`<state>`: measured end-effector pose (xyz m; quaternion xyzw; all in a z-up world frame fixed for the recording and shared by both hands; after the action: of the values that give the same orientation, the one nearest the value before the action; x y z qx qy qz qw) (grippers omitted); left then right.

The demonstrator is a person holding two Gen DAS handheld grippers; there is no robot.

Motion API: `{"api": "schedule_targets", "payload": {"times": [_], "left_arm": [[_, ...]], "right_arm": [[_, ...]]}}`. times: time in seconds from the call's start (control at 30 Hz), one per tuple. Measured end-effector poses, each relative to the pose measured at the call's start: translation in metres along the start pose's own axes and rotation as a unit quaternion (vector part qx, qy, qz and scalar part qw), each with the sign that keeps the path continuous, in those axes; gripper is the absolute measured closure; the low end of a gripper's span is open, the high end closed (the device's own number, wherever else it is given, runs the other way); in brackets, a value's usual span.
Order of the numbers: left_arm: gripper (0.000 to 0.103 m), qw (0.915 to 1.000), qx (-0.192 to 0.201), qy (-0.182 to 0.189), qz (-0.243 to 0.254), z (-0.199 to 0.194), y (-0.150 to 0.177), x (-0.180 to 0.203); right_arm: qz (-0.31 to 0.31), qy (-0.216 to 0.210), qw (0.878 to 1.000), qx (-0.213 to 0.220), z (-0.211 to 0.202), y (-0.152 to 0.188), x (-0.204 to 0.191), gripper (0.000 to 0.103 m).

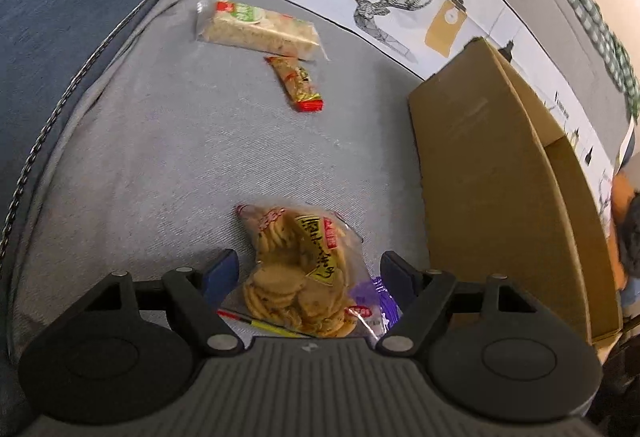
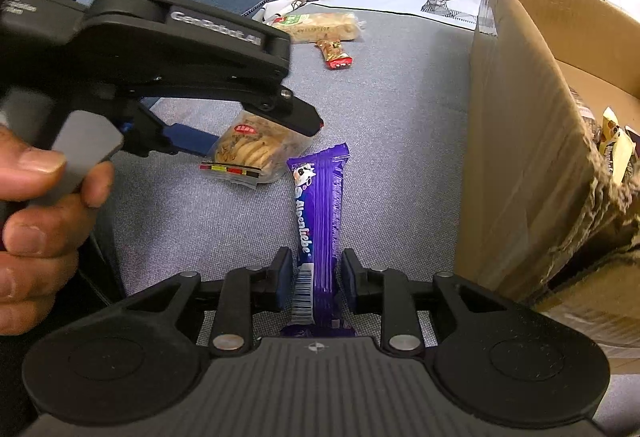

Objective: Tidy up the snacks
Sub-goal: 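Grasp the purple chocolate bar with the right tool while the left tool grasps the cracker bag, then lift the purple chocolate bar with the right tool while the left tool lifts the cracker bag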

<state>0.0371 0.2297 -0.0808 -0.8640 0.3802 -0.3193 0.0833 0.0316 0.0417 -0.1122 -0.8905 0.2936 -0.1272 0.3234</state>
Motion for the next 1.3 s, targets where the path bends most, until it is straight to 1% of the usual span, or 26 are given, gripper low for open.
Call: {"api": "schedule_targets", "payload": {"times": [0.03,0.07,0.1,0.13,0.17,0.23,0.3,0.37,0.47,0.6,0.7,0.83,0.93,1.03,1.13,1.3], "left_arm": [[0.022,0.9999,0.005,-0.005,0.009,0.001,0.002,0.003],[0.025,0.9996,0.013,-0.011,0.02,0.001,0.003,0.007],[0.034,0.9992,0.019,-0.016,0.031,0.001,0.005,0.01],[0.036,0.9986,0.024,-0.02,0.042,0.001,0.007,0.013],[0.045,0.9979,0.027,-0.022,0.054,0.0,0.008,0.017],[0.048,0.9962,0.031,-0.023,0.078,-0.003,0.011,0.023],[0.049,0.9945,0.042,-0.029,0.092,-0.009,0.012,0.027],[0.049,0.9949,0.046,-0.02,0.087,-0.019,0.011,0.025],[0.049,0.9959,0.041,-0.019,0.078,-0.031,0.009,0.019],[0.049,0.9975,0.019,-0.018,0.065,-0.039,0.007,0.008],[0.049,0.9989,0.011,-0.005,0.046,-0.041,0.007,-0.001],[0.049,0.9989,0.025,0.015,0.036,-0.043,0.01,-0.001],[0.049,0.998,0.037,0.014,0.05,-0.043,0.014,0.006],[0.049,0.9962,0.038,0.012,0.077,-0.041,0.019,0.015],[0.049,0.9948,0.041,0.016,0.092,-0.042,0.023,0.018],[0.049,0.9958,0.047,0.025,0.074,-0.044,0.02,0.012]], "right_arm": [[-0.001,0.001,1.0,0.0,0.0,0.0,0.0,0.075],[-0.002,0.001,1.0,0.0,0.0,0.0,-0.001,0.075],[-0.002,0.001,1.0,0.0,0.0,0.0,-0.001,0.075],[-0.003,0.001,1.0,0.0,0.0,0.0,-0.001,0.075],[-0.004,0.002,1.0,0.001,0.0,0.0,-0.002,0.075],[-0.008,0.003,1.0,0.001,0.0,0.0,-0.002,0.076],[-0.009,0.005,1.0,0.002,-0.001,0.001,-0.001,0.08],[-0.002,0.003,1.0,0.004,-0.002,0.0,0.0,0.081],[0.006,0.0,1.0,0.012,-0.007,-0.002,0.001,0.081],[0.009,0.0,1.0,0.023,-0.012,-0.005,0.001,0.081],[0.011,-0.002,1.0,0.019,-0.011,-0.005,0.001,0.081],[0.012,-0.002,1.0,0.008,-0.008,-0.004,0.001,0.081],[0.009,-0.002,1.0,0.003,-0.006,-0.006,0.0,0.081],[0.008,-0.002,1.0,0.001,-0.005,-0.006,0.0,0.081],[0.008,-0.003,1.0,0.001,-0.005,-0.006,0.0,0.081],[0.008,-0.003,1.0,0.001,-0.006,-0.006,0.0,0.081]]}}
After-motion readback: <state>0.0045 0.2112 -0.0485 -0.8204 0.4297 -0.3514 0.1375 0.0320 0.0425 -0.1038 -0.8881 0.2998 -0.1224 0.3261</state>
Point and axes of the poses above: each gripper's, at about its wrist camera, not at the fingertips, and z roughly the way its jaws point, x to its right, y to its underside, the point moved 1 cm from there along z, roughly the way its jaws point, and after that the axes turned 11 degrees about -z, right-handed, at the moved point
